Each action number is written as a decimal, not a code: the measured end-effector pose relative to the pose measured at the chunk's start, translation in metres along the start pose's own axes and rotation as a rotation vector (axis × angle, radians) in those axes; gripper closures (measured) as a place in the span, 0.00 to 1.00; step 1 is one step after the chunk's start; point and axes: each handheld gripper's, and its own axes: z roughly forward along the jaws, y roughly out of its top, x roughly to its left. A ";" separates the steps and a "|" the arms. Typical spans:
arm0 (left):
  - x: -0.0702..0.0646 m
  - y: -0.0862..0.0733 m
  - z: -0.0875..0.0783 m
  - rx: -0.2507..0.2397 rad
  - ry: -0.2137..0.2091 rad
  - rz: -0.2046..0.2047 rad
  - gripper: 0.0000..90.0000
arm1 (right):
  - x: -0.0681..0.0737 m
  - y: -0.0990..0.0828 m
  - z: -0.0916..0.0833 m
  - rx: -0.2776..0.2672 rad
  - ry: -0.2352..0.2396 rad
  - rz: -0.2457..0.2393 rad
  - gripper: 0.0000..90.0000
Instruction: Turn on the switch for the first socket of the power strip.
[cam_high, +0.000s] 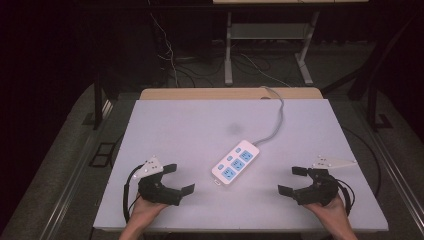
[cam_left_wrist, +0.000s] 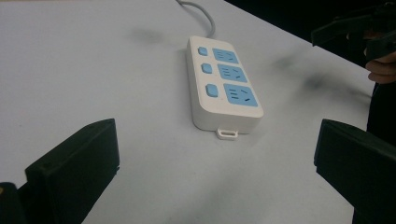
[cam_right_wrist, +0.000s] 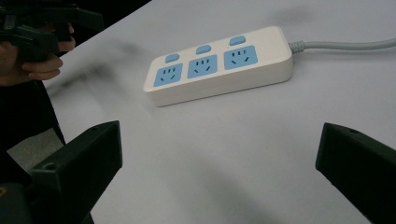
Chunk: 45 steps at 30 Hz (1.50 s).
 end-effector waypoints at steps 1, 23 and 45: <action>0.000 0.000 0.000 0.001 -0.001 0.001 0.00 | 0.000 0.000 0.000 0.002 -0.001 0.000 0.00; 0.002 -0.002 0.001 0.016 0.000 -0.002 0.00 | 0.001 -0.002 -0.001 0.023 0.001 0.004 0.00; 0.003 -0.003 0.000 0.022 0.006 -0.004 0.00 | 0.000 0.006 -0.004 0.085 -0.011 0.005 0.00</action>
